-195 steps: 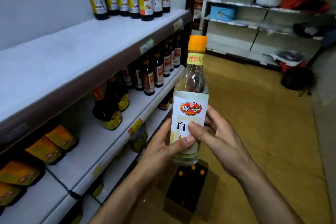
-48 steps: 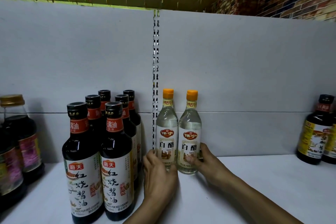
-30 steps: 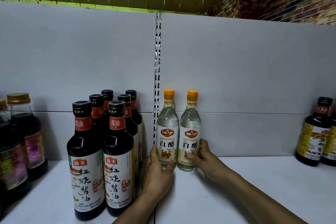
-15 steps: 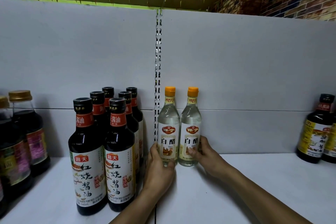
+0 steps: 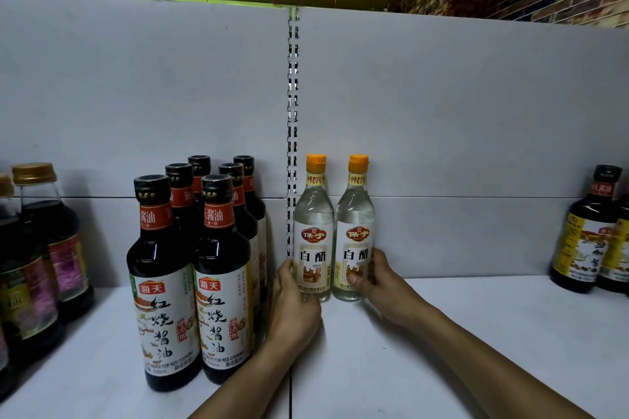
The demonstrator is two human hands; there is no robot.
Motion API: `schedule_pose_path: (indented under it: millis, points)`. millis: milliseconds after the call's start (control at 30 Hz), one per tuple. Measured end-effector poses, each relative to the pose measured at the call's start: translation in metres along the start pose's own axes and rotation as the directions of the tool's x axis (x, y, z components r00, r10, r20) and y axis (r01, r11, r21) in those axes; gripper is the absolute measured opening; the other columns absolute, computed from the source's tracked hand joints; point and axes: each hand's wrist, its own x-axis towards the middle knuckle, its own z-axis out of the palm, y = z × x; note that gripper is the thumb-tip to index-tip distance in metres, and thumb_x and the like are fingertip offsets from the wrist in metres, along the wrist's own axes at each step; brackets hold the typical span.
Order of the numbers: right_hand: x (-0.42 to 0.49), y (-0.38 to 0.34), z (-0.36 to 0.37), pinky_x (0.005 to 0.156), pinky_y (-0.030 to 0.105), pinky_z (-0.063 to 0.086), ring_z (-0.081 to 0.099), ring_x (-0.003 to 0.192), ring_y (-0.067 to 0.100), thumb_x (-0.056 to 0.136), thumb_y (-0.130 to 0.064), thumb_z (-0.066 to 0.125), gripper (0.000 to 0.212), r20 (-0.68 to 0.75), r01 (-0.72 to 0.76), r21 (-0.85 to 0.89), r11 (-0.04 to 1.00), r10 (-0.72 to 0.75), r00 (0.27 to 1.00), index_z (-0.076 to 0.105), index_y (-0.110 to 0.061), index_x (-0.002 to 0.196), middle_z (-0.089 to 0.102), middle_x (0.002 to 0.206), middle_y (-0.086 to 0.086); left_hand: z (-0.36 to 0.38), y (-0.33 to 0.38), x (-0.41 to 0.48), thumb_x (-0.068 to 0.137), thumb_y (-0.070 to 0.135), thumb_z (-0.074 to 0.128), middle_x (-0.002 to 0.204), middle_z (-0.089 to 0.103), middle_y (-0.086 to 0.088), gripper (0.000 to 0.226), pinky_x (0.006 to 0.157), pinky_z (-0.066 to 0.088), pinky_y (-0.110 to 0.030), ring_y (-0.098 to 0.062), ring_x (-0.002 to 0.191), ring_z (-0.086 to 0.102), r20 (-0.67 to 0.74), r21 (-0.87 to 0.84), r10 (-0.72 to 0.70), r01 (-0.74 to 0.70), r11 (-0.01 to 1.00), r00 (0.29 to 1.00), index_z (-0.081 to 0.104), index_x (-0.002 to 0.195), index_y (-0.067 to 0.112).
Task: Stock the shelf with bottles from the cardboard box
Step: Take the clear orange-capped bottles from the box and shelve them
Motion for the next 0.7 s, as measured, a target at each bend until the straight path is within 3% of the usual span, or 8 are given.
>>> schedule_pose_path:
  millis: [67, 167, 333, 433, 533, 700]
  points:
    - [-0.003, -0.002, 0.000, 0.112, 0.030, 0.042, 0.051, 0.131, 0.011, 0.103, -0.025, 0.058, 0.061, -0.006, -0.012, -0.024, 1.000, 0.012, 1.000, 0.022, -0.021, 0.151, 0.050, 0.139, -0.012, -0.002, 0.003, -0.002, 0.098, 0.009, 0.061, 0.161, 0.036, -0.005, 0.076, 0.109, 0.030, -0.025, -0.023, 0.146, 0.039, 0.012, -0.005, -0.013, 0.013, 1.000, 1.000, 0.018, 0.161, 0.020]
    - [-0.007, -0.007, -0.002, 0.114, 0.034, 0.042, 0.050, 0.134, 0.014, 0.102, -0.025, 0.058, 0.064, -0.009, -0.028, -0.053, 0.998, 0.027, 1.000, 0.020, -0.018, 0.153, 0.048, 0.139, -0.012, -0.004, 0.006, -0.003, 0.097, 0.002, 0.058, 0.161, 0.032, -0.007, 0.079, 0.118, 0.030, -0.034, -0.025, 0.148, 0.034, 0.016, -0.038, -0.049, 0.050, 0.998, 0.999, 0.016, 0.161, 0.021]
    - [-0.019, -0.018, -0.007, 0.114, 0.036, 0.043, 0.049, 0.138, 0.017, 0.103, -0.026, 0.057, 0.065, 0.007, -0.034, -0.129, 0.991, 0.035, 0.999, 0.017, -0.022, 0.155, 0.044, 0.151, -0.007, 0.001, 0.008, -0.003, 0.097, 0.026, 0.064, 0.165, 0.018, -0.010, 0.083, 0.123, 0.025, -0.049, -0.032, 0.152, 0.026, 0.028, -0.039, -0.122, 0.123, 0.992, 0.992, 0.012, 0.162, 0.019]
    - [-0.028, -0.022, -0.009, 0.108, 0.029, 0.045, 0.051, 0.133, 0.013, 0.103, -0.024, 0.057, 0.065, 0.008, -0.025, -0.158, 0.987, 0.027, 1.000, 0.019, -0.023, 0.155, 0.044, 0.154, -0.007, 0.007, 0.011, -0.009, 0.097, 0.027, 0.062, 0.164, 0.015, -0.013, 0.083, 0.126, 0.022, -0.049, -0.034, 0.153, 0.020, 0.034, 0.040, -0.135, 0.134, 0.990, 0.990, 0.011, 0.161, 0.014]
    - [-0.035, -0.026, -0.010, 0.102, 0.023, 0.041, 0.050, 0.124, 0.007, 0.103, -0.025, 0.057, 0.066, 0.012, -0.025, -0.175, 0.984, 0.028, 1.000, 0.018, -0.023, 0.156, 0.046, 0.153, -0.005, 0.016, 0.017, -0.021, 0.098, 0.026, 0.059, 0.169, 0.005, -0.014, 0.091, 0.128, 0.016, -0.044, -0.032, 0.157, 0.008, 0.063, 0.124, -0.121, 0.113, 0.986, 0.991, -0.004, 0.162, 0.012]
    - [-0.045, -0.034, -0.011, 0.111, 0.031, 0.041, 0.050, 0.133, 0.012, 0.104, -0.030, 0.057, 0.067, 0.010, -0.035, -0.162, 0.986, 0.037, 0.999, 0.017, -0.027, 0.157, 0.043, 0.156, -0.005, 0.025, 0.027, -0.042, 0.102, 0.038, 0.051, 0.169, -0.023, -0.013, 0.096, 0.127, 0.008, -0.041, -0.030, 0.158, -0.012, 0.183, 0.289, -0.131, 0.074, 0.955, 0.974, -0.020, 0.159, 0.011]
